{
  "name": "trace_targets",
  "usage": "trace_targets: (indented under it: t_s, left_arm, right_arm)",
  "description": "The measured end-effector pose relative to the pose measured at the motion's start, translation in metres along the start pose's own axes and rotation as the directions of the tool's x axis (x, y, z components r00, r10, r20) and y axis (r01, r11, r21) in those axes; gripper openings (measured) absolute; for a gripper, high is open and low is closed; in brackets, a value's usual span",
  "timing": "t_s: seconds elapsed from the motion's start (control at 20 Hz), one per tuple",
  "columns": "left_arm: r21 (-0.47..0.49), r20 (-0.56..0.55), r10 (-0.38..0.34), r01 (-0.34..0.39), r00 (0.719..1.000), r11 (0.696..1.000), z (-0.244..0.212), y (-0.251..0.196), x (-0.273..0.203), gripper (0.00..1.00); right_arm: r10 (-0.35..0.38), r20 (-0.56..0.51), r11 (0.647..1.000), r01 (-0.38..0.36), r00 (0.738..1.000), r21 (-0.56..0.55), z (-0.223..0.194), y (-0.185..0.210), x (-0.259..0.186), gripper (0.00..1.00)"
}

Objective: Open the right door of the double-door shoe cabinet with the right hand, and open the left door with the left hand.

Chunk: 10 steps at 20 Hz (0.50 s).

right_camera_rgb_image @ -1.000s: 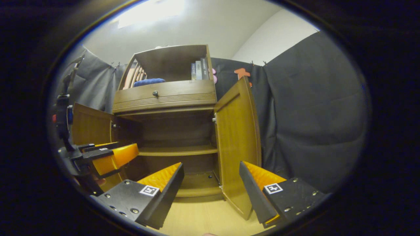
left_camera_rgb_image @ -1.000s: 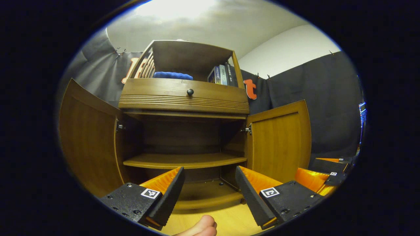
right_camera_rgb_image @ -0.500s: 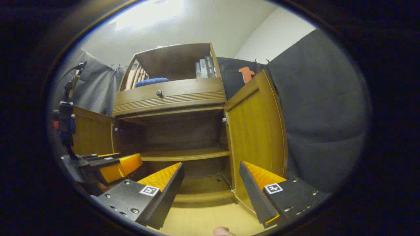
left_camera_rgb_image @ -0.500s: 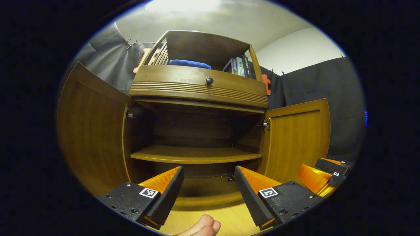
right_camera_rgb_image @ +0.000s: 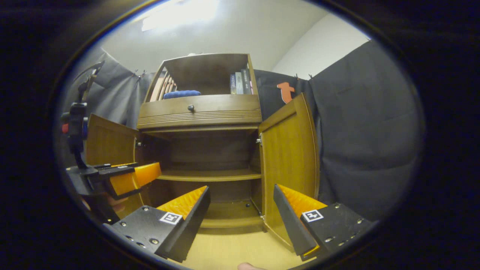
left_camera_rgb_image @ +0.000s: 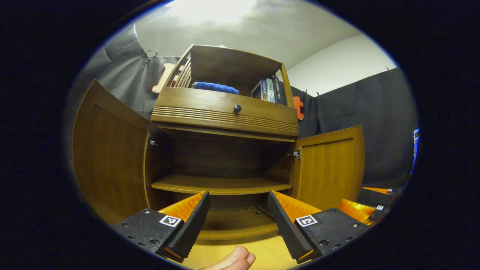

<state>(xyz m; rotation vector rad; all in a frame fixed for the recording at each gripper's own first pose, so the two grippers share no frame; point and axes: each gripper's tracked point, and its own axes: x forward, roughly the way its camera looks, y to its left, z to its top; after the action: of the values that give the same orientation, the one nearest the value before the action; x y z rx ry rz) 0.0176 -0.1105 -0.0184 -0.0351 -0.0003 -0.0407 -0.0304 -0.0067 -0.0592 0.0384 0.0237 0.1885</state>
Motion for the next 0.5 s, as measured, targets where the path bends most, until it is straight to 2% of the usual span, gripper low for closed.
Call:
trace_targets:
  t_s: [0.1,0.15,0.25,0.5]
  left_arm:
    - [0.003,-0.006,0.012,-0.012,1.000,1.000,-0.003,0.000,-0.002,0.95]
    - [0.005,-0.002,0.009,-0.009,1.000,1.000,-0.003,-0.004,-0.003,0.92]
    - [0.018,0.004,-0.012,0.011,1.000,1.000,-0.002,-0.015,-0.005,0.92]
    - [0.018,-0.017,-0.073,0.074,0.997,0.997,-0.011,-0.041,-0.014,0.92]
  right_arm:
    - [-0.015,-0.004,0.999,0.015,1.000,-0.048,-0.002,-0.003,-0.008,1.00]
    - [-0.027,-0.001,0.998,0.027,1.000,-0.058,-0.002,-0.006,-0.013,1.00]
    - [-0.054,0.016,0.998,0.055,0.998,-0.041,0.000,-0.014,-0.020,1.00]
    - [-0.038,0.020,0.999,0.037,0.999,0.028,0.002,-0.019,-0.025,1.00]
